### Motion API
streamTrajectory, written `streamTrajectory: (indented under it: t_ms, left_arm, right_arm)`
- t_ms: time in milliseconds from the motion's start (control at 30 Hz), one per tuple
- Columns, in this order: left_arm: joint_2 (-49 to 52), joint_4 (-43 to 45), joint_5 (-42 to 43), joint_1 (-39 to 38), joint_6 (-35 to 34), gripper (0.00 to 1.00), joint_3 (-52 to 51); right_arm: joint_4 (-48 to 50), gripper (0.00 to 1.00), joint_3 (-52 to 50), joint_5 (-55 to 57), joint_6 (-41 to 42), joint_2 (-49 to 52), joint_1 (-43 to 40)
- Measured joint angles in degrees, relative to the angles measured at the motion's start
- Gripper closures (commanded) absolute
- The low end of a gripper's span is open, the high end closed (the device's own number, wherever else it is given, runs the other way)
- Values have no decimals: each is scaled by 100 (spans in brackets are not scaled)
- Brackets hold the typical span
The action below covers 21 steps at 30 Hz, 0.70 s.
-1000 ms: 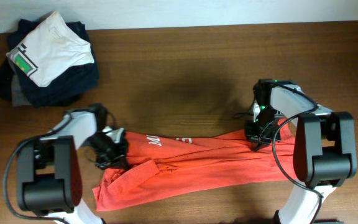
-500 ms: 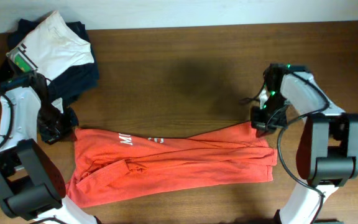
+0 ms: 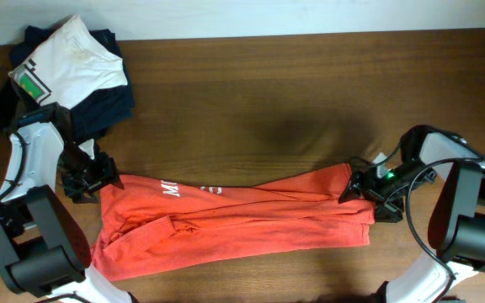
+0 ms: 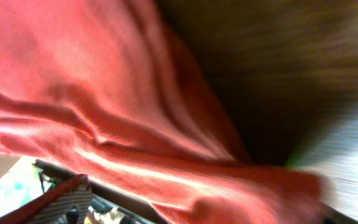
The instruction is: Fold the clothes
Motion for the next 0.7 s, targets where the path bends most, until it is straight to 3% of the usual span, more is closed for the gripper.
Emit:
streamTrajectory:
  t_ms: [33, 100, 167, 200, 233, 367, 433, 567, 700]
  left_arm:
    - [0, 2, 2, 0, 0, 37, 0]
    - [0, 20, 61, 0, 0, 37, 0]
    - [0, 22, 131, 0, 0, 37, 0]
    - [0, 20, 138, 0, 0, 47, 0]
    - [0, 15, 155, 0, 0, 48, 0]
    - [0, -4, 378, -15, 2, 48, 0]
    - [0, 4, 415, -68, 2, 48, 0]
    - [0, 136, 457, -122, 2, 48, 0]
    - [0, 197, 459, -122, 2, 48, 0]
  right_arm:
    - [111, 51, -98, -83, 13, 22, 79]
    - [243, 96, -166, -157, 111, 61, 131]
    - [455, 96, -205, -203, 129, 142, 155]
    - [446, 96, -190, -190, 177, 151, 166]
    - [317, 96, -101, -26, 313, 166, 190]
    - [-610, 96, 874, 1458, 1123, 186, 234]
    - [-876, 96, 1104, 1974, 1484, -225, 236]
    - [-1075, 93, 1300, 2201, 1696, -2120, 435]
    - [-1069, 91, 1298, 1904, 1587, -2334, 1541]
